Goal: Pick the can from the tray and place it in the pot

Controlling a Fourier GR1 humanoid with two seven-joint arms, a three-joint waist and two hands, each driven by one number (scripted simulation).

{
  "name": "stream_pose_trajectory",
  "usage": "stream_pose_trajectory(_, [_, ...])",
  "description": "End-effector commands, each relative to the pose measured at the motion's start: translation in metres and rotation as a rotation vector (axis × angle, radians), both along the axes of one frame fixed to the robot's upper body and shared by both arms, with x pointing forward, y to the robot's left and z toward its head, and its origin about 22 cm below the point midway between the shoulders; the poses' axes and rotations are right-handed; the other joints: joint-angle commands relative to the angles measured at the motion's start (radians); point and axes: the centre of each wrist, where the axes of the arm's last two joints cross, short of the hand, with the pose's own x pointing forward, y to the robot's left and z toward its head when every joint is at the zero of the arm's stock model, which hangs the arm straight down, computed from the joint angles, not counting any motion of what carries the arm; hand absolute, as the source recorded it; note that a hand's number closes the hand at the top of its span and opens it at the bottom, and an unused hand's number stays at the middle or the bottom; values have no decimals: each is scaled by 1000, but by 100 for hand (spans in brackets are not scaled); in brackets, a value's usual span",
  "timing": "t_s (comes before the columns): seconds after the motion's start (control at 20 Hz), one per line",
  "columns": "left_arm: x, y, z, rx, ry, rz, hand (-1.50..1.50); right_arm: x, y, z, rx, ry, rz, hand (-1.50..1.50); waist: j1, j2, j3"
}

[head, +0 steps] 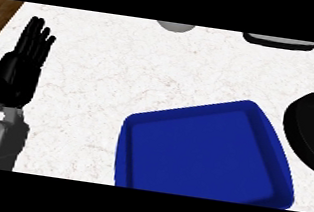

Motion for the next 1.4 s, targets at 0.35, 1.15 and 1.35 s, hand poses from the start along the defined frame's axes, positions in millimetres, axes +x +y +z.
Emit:
stream_pose_trajectory(0.35, [-4,-2,7,-9,-5,-21,0,71,-113,-17,47,31,26,150,23,2,-1])
stream_pose_trajectory(1.15, [5,3,-6,10,-3,6,0,119,-120,-90,210,373,229,-150,16,3,-2])
stream_pose_trajectory(1.35, [2,-8,9,1,20,-17,0,123,-132,-68,312,237,309,-150,11,-1,-2])
